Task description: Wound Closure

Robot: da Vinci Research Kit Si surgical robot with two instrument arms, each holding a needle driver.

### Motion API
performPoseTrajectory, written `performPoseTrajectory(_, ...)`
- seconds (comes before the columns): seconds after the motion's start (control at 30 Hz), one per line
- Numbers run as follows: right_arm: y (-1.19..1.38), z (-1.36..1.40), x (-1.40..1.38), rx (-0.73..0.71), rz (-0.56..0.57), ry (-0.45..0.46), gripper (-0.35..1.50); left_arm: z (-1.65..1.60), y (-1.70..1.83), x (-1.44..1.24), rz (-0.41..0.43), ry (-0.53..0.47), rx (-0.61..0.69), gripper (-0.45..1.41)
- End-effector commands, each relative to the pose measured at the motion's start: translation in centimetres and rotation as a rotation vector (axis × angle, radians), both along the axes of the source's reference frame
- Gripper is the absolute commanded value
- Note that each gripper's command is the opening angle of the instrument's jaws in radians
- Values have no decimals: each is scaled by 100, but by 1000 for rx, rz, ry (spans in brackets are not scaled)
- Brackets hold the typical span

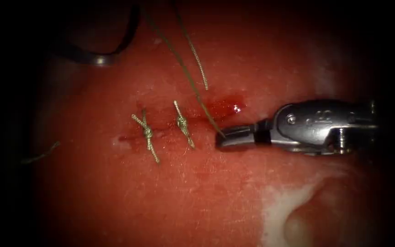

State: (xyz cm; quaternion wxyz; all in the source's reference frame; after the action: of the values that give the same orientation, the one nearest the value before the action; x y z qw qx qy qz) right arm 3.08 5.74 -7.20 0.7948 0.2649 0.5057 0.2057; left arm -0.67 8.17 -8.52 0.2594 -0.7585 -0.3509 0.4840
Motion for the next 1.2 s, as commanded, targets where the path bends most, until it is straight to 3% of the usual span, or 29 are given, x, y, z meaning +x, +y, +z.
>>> performPoseTrajectory(0.03, -8, -9, 8, 7, -10, 11, -35, 8, -1, -5, -7, 13, -11, -35)
performPoseTrajectory(0.2, -30, -56, 10, 38, -48, 42, -35, 34, -10, -2, -14, 99, -55, -35)
performPoseTrajectory(0.37, -46, -92, 18, 51, -57, 53, -35, 55, -14, 7, -16, 123, -69, -35)
performPoseTrajectory(0.7, -81, -171, 61, 87, -110, 106, -35, 52, -21, 21, 4, 125, -74, -35)
performPoseTrajectory(0.73, -77, -178, 62, 86, -97, 122, -27, 53, -22, 24, 8, 125, -76, -35)
performPoseTrajectory(0.77, -73, -179, 60, 53, -83, 127, 5, 53, -21, 26, 12, 126, -77, -35)
performPoseTrajectory(0.8, -65, -178, 57, -8, -53, 134, 59, 55, -20, 30, 19, 129, -78, -35)
performPoseTrajectory(0.83, -61, -177, 54, -30, -34, 133, 89, 56, -19, 32, 18, 128, -84, -35)
performPoseTrajectory(0.9, -48, -167, 46, -89, 8, 117, 128, 60, -18, 43, 19, 135, -84, -35)
performPoseTrajectory(1.03, -33, -147, 27, -148, 40, 79, 141, 66, -14, 65, 21, 159, -88, -35)
performPoseTrajectory(1.2, -12, -121, -15, -208, 90, 52, 135, 70, -8, 93, 9, 176, -87, -35)
